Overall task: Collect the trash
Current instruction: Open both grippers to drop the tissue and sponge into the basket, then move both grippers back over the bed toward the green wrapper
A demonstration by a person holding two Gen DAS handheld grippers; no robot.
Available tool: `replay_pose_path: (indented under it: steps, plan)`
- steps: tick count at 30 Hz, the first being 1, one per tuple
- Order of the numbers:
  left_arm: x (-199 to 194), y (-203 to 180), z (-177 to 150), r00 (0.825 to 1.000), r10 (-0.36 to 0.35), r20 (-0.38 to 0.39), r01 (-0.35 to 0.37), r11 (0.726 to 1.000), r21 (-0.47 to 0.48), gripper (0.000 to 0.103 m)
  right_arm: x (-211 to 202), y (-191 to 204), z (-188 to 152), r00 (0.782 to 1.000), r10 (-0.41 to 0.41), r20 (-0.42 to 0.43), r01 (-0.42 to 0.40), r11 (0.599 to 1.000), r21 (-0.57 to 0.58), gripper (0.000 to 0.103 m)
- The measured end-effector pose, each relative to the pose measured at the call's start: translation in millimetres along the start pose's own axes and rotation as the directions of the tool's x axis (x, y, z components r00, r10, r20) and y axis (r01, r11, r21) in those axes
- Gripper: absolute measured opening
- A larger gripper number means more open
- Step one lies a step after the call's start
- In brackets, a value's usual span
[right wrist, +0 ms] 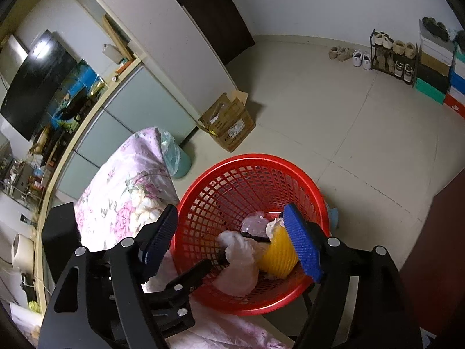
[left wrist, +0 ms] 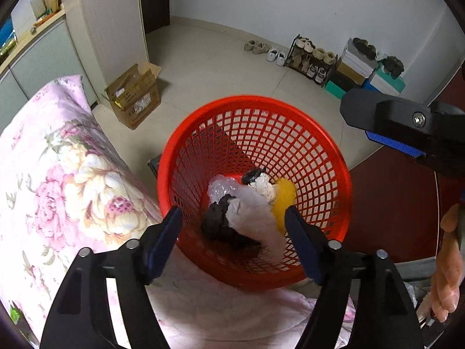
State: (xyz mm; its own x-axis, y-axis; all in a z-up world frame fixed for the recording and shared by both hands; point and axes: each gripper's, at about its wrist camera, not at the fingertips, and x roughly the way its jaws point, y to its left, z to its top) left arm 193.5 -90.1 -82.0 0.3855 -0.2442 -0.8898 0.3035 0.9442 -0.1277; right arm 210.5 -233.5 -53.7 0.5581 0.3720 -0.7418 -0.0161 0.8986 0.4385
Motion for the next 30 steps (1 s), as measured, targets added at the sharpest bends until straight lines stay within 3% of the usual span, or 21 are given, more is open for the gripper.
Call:
replay_pose_path:
  steps: [8,17,22,30]
  plan:
    - [-41.8,6.2,0.1,0.996,0.038,0.081,-0.037,0.999,-0.009,0.075,-21.2,-2.7,-1.2,0.998,-0.003,0.055,0.003,1.0,0.006,0.072]
    - [-108.3,27.7,-17.0,0.977,0.079,0.196,-0.07,0.996,-0.054,0.075,-43.2,18.7,-9.2,0.99,-0.029,0.141,0.037,0.998,-0.058,0.072]
    - [-140.5,53.4,-38.6,0.966,0.096,0.241,-0.069,0.99,-0.12,0.076,-40.4,44.2,-22.5,0.991,-0.007,0.137,0.024,0.992,-0.127,0.072]
    - [-189.2,103.3,-86.1,0.935,0.215,0.281,-0.15,0.961,-0.233,0.076,-25.0,95.0,-49.8,0.996,0.062,0.071,-0.042,0.967,-0.253,0.072]
